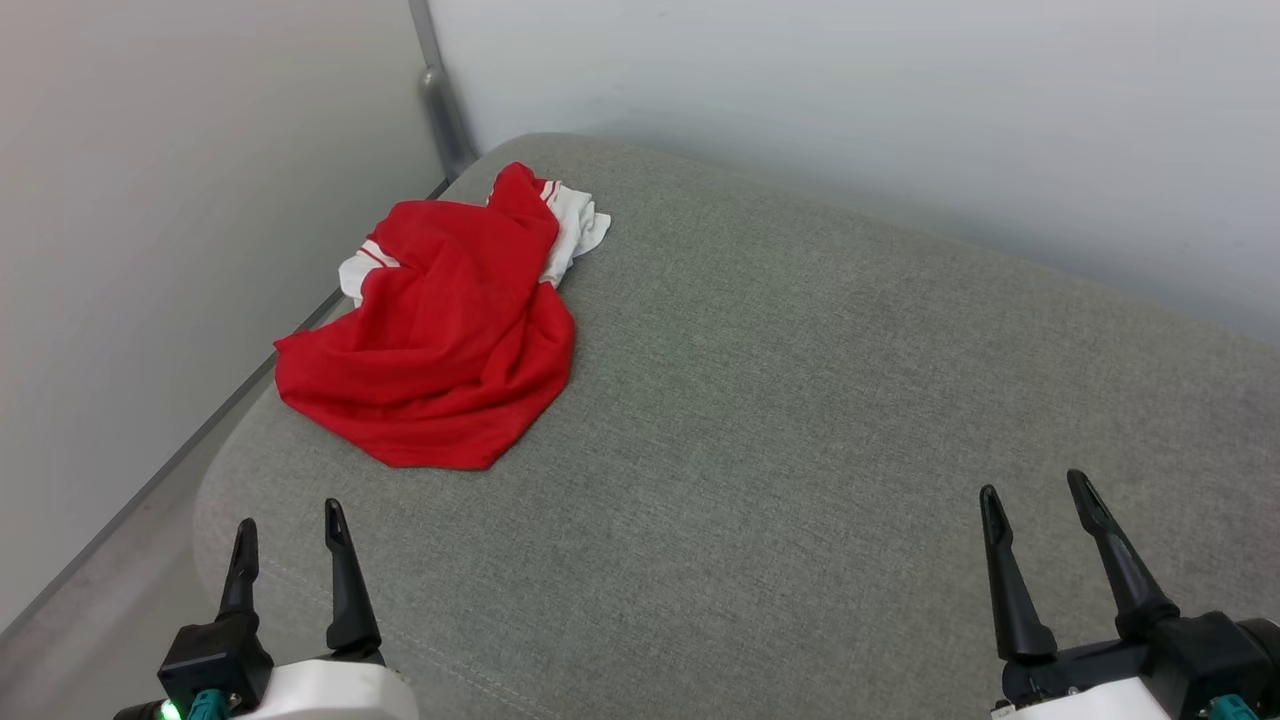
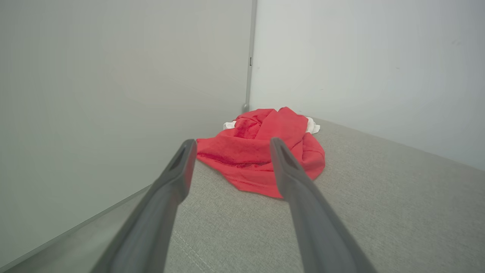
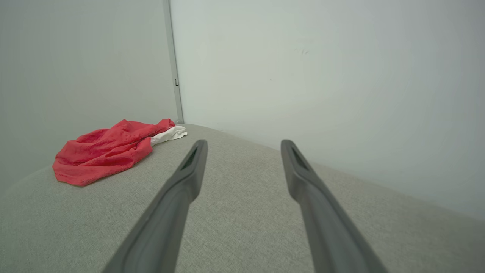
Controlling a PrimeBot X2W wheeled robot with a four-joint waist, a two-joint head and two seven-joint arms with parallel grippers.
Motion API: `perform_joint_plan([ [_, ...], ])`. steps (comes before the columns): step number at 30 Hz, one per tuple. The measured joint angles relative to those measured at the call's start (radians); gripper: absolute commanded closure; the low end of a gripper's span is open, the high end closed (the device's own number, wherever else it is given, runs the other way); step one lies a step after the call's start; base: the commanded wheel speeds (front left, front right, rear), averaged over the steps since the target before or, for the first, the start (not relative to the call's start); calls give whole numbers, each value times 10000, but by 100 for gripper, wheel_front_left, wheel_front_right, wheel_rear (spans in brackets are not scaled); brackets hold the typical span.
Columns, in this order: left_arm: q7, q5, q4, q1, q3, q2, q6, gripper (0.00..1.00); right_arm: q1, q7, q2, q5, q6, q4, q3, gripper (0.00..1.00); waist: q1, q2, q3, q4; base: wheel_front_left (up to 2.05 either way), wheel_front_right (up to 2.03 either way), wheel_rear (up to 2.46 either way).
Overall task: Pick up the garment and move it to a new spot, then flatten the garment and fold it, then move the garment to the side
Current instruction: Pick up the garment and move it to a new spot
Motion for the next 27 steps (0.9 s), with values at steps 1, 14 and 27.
perform_joint_plan([
  [1,0,-33,-15,12,-8,-4,31,0,-13,0,-2,-4,2,2,13,0,0,0,24,12,0,0,0],
  [14,0,-391,548,-2441,1609,69,-1151,0,-455,0,2,-694,2,-263,-132,0,0,0,845,-421,0,0,0],
  [27,-2,-688,2050,-6892,3538,1893,-2368,0,-1962,0,4,-1601,2,-1126,-738,0,1,0,3062,-1534,0,0,0],
])
